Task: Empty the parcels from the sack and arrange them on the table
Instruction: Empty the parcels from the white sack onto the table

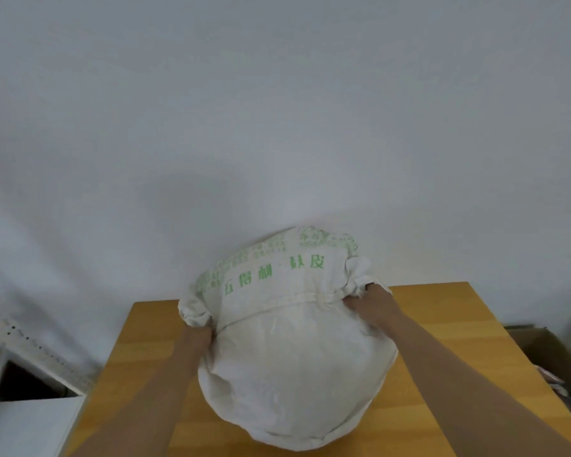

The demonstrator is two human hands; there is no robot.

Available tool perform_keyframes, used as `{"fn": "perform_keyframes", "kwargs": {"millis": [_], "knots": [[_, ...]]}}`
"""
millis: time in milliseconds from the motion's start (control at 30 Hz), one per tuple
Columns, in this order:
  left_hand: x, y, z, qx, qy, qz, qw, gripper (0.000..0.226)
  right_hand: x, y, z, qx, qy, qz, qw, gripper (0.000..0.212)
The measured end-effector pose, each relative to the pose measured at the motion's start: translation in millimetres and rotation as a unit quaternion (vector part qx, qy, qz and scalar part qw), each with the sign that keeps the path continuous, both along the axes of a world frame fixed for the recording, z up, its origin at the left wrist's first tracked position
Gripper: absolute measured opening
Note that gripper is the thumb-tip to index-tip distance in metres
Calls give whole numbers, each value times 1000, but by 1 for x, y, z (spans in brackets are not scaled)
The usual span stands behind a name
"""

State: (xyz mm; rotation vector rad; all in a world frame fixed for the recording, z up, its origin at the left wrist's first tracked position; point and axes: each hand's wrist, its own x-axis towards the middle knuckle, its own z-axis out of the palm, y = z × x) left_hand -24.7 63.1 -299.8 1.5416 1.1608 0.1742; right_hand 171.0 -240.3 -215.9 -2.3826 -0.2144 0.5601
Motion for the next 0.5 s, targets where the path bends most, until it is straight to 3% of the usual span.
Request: {"fn": "perform_keyframes", "kwargs": {"millis": [33, 67, 100, 133, 200, 267, 333, 400, 500], "knots": [[-4, -11, 21, 28, 5, 12, 1000, 41, 5, -5, 5, 3, 21, 16, 1000, 30], [-6, -20, 38, 46, 3, 40, 998, 30, 12, -10, 11, -17, 20, 29, 999, 45], [-5, -25, 47, 43, -17, 74, 996, 28, 19, -13, 14, -53, -27, 36, 998, 75], [-4, -23, 51, 37, -43, 98, 993, 48, 27, -13, 16, -66, -93, 36, 993, 104], [-1, -16, 59, 19, -79, 68, 994, 109, 32, -7, 24, 31, -156, 65, 985, 130], [6, -14, 58, 0, -74, -20, 997, 141, 30, 2, 26, 138, -86, 150, 975, 139], [11, -19, 51, -5, -36, -67, 997, 160, 22, 9, 16, 138, -40, 199, 970, 141], [11, -27, 44, 15, -13, -85, 996, 159, 14, 9, 0, 52, -91, 201, 974, 141], [3, -31, 32, 64, 40, -121, 990, 127, 6, 1, -22, -47, -166, 202, 964, 142]]}}
